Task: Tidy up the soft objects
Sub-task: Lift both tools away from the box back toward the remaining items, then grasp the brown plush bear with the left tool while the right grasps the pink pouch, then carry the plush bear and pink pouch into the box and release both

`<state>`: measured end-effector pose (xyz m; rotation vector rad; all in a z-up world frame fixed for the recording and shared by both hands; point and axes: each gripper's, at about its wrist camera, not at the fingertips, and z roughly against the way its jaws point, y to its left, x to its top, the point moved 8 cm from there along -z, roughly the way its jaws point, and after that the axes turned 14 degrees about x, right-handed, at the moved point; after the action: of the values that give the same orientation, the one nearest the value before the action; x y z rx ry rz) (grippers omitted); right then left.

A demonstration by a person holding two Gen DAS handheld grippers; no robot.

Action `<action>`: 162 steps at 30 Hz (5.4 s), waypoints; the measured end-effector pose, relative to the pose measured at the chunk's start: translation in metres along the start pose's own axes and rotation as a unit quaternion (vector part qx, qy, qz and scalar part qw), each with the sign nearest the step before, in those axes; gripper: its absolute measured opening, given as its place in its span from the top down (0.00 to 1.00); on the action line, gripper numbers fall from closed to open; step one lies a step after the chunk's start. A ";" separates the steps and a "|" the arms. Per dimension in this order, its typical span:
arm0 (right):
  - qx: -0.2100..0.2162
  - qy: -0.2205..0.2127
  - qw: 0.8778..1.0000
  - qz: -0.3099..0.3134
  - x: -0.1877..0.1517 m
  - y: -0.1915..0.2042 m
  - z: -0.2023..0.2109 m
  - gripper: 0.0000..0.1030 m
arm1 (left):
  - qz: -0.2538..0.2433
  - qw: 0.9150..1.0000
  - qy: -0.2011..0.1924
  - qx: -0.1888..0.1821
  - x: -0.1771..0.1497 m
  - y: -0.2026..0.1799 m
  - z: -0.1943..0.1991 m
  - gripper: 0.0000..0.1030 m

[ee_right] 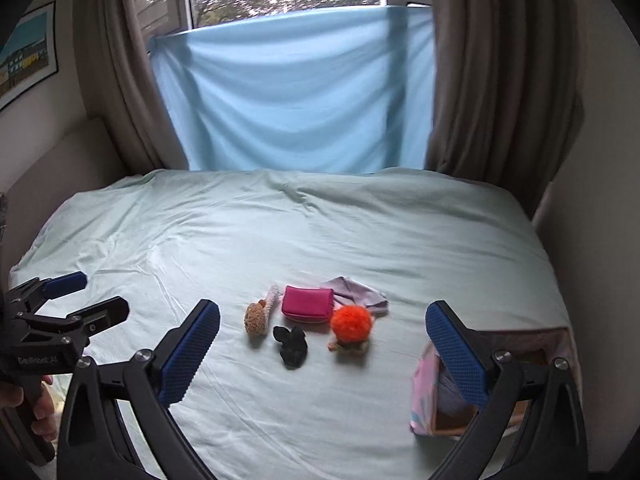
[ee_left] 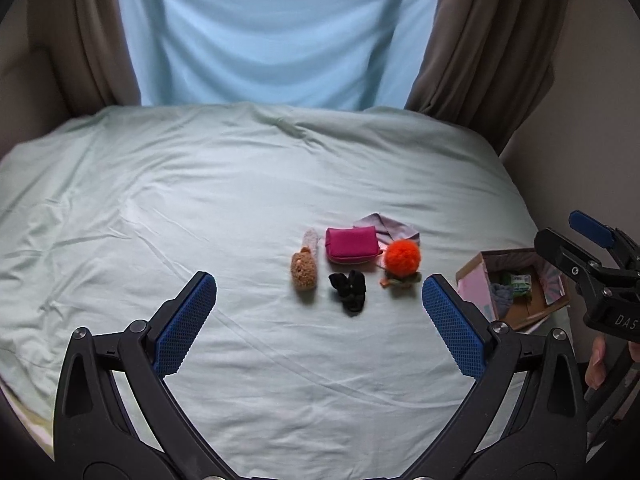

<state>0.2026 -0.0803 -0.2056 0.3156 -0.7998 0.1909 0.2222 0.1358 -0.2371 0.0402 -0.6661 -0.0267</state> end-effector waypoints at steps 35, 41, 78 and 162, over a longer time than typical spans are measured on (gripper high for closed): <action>0.134 0.261 0.902 0.316 -0.107 -0.042 -0.352 0.01 | -0.029 0.983 0.181 0.003 -0.063 -0.052 -0.335 0.27; 0.150 0.274 0.882 0.353 -0.117 -0.032 -0.368 0.11 | -0.038 0.980 0.193 0.009 -0.067 -0.057 -0.350 0.46; 0.114 0.209 0.941 0.238 -0.035 0.009 -0.228 0.58 | -0.036 0.997 0.071 0.000 0.006 -0.024 -0.183 0.70; -0.004 0.191 0.953 -0.235 -0.156 -0.410 0.019 0.00 | -0.169 0.967 0.192 -0.005 -0.098 -0.460 -0.111 0.00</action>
<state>0.2006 -0.4786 -0.3905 0.4361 -0.3266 -0.1973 0.2078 -0.3164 -0.4059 0.1460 -0.2641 -0.3432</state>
